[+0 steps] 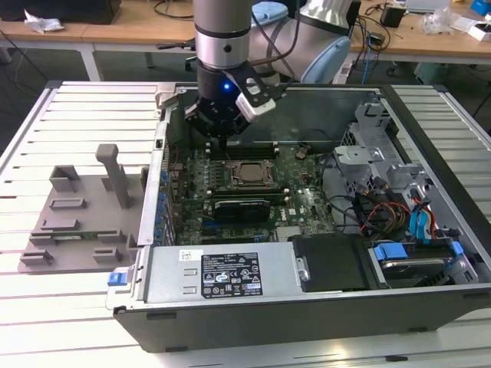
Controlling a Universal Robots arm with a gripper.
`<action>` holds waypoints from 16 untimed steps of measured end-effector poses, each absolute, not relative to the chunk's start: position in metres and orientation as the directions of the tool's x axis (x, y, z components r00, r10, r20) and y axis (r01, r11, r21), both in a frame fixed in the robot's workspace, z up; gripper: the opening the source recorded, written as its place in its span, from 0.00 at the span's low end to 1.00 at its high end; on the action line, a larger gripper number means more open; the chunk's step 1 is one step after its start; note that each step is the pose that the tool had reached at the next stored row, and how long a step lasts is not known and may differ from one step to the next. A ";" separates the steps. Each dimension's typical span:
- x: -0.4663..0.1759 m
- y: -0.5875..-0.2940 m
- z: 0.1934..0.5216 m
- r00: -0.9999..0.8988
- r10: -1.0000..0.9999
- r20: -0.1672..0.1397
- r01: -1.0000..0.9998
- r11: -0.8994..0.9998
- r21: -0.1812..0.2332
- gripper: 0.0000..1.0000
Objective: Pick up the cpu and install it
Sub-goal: 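Install the first cpu locking lever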
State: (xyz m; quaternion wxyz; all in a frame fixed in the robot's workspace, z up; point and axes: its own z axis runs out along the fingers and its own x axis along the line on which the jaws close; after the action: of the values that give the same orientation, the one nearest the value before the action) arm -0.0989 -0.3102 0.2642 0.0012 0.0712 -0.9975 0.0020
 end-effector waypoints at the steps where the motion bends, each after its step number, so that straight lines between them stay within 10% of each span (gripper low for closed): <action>1: -0.104 -0.310 0.264 -0.990 -0.142 0.003 -0.142 0.990 -0.004 0.11; 16: -0.109 -0.284 0.261 -0.990 -0.142 0.002 -0.142 0.990 -0.002 0.11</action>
State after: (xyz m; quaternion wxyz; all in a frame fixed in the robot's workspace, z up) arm -0.1086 -0.2844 0.2612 0.0011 0.0712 -0.9975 0.0010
